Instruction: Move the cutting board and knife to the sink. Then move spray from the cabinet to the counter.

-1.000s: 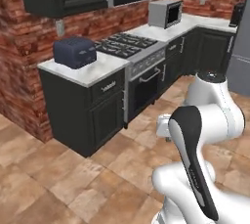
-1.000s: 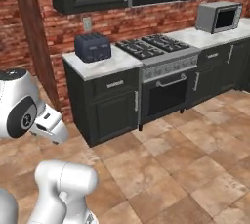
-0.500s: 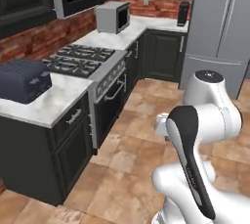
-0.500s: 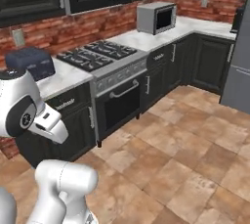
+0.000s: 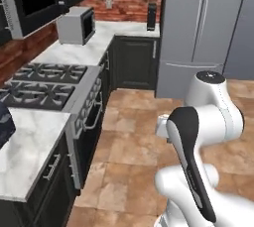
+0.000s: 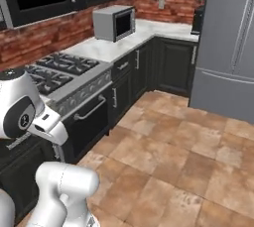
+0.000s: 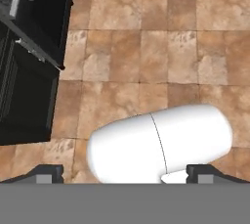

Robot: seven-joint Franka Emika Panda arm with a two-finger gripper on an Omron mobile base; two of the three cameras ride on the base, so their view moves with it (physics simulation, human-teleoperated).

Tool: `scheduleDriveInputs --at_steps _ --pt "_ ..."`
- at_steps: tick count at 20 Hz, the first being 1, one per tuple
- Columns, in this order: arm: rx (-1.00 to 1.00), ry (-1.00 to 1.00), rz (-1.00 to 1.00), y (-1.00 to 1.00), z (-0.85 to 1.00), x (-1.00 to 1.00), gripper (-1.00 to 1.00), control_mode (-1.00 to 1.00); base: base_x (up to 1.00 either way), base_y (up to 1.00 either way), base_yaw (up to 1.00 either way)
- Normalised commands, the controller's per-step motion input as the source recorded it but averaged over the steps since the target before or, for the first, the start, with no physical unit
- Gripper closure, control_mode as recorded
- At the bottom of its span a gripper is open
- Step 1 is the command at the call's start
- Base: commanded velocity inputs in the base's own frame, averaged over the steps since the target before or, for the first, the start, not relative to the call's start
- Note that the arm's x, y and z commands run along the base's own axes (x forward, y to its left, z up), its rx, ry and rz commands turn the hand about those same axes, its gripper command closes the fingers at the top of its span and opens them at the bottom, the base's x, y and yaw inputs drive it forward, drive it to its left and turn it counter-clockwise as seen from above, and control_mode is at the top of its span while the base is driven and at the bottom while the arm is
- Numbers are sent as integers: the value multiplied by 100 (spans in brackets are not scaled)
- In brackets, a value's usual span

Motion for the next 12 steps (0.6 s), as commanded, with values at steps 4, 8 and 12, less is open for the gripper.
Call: scheduleDriveInputs --at_steps 4,8,12 --pt "0 0 0 0 0 0 -100 100 100 -3 -47" --pt "0 0 0 0 0 0 -100 100 100 -5 -44" --pt "0 0 0 0 0 0 -100 100 100 0 -9"
